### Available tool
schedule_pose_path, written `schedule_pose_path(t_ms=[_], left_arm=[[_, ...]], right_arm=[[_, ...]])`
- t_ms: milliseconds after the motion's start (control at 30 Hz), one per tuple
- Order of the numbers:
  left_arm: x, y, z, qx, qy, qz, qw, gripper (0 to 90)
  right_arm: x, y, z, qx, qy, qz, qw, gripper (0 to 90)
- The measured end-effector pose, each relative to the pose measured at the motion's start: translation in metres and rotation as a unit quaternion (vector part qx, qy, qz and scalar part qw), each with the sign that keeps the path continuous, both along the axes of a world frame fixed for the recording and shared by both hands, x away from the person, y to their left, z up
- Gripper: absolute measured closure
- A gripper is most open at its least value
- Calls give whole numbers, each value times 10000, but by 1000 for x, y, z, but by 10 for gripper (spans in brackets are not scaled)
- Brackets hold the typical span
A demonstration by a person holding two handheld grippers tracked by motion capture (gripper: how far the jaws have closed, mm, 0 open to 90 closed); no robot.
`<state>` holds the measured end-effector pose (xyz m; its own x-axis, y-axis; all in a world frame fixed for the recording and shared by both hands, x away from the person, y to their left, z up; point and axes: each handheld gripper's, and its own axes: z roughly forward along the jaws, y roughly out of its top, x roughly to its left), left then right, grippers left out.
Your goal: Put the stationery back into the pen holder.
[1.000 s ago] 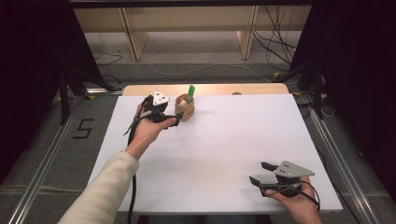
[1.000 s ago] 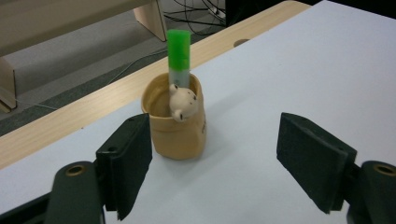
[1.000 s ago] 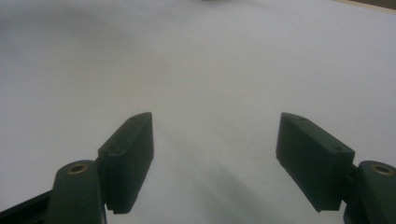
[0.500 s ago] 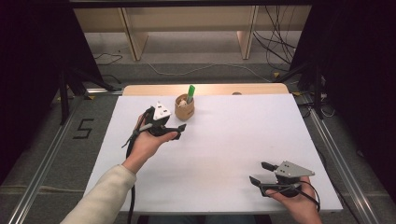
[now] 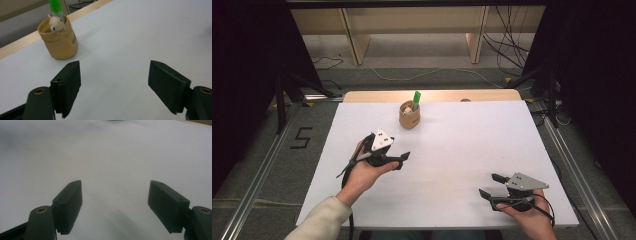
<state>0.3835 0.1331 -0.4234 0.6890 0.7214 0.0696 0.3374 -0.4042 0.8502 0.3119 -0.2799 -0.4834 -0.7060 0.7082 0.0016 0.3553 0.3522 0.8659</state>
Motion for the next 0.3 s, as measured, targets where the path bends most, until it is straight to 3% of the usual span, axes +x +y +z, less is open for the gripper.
schedule_pose_path(t_ms=[167, 300], left_arm=[[-27, 8, -27, -27, 116, -146, 9998, 250], [-40, 13, -39, -92, 224, -174, 9996, 242]], right_arm=[[0, 1, 0, -14, -11, 32, 10000, 282], [0, 2, 0, 31, 17, 39, 10000, 281]])
